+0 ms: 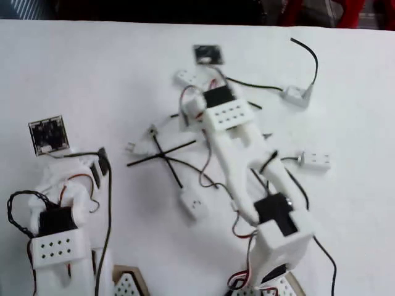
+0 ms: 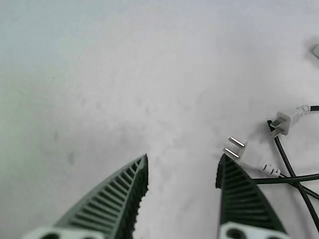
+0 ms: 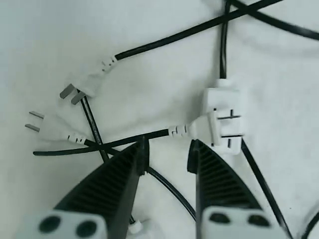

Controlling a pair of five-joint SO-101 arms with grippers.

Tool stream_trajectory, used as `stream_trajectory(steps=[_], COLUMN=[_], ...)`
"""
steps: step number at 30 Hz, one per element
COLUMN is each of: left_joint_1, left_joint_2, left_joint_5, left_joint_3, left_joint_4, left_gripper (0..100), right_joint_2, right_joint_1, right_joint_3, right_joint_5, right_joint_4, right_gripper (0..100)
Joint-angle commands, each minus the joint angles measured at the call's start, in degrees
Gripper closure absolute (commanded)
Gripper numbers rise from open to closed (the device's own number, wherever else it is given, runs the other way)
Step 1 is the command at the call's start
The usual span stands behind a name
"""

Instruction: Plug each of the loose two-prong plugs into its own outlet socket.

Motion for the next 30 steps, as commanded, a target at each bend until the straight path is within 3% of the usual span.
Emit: stream_trajectory(steps=[1,4,12,19,30], left_joint_1=[-0.1,-0.1,-0.1,-0.1,-0.1], left_joint_2=[-0.1,-0.1,-0.1,-0.1,-0.1], left_joint_5=[0.2,0.2,0.2,0.2,0.2], left_joint_3=[-0.3,-0.3,-0.3,-0.3,-0.3], left_joint_4=[-1.3,-1.3,-1.3,-1.3,-1.3], left_gripper=[77,77,77,77,77], right_joint_2=[0.4,1.3,11.6,25.6,40.8], right_joint_1=[-2.2,-3.8,-7.6,-8.0,-7.4], right_joint_3=[-1.9,-1.9,-11.3,-26.5,-46.3], right_joint_5=[7.8,10.7,-6.9,-14.9,-18.7], right_joint_4=[-2.9,-7.7,-12.2,-12.2,-1.5], right_gripper=[87.2,87.2,87.2,87.2,87.2])
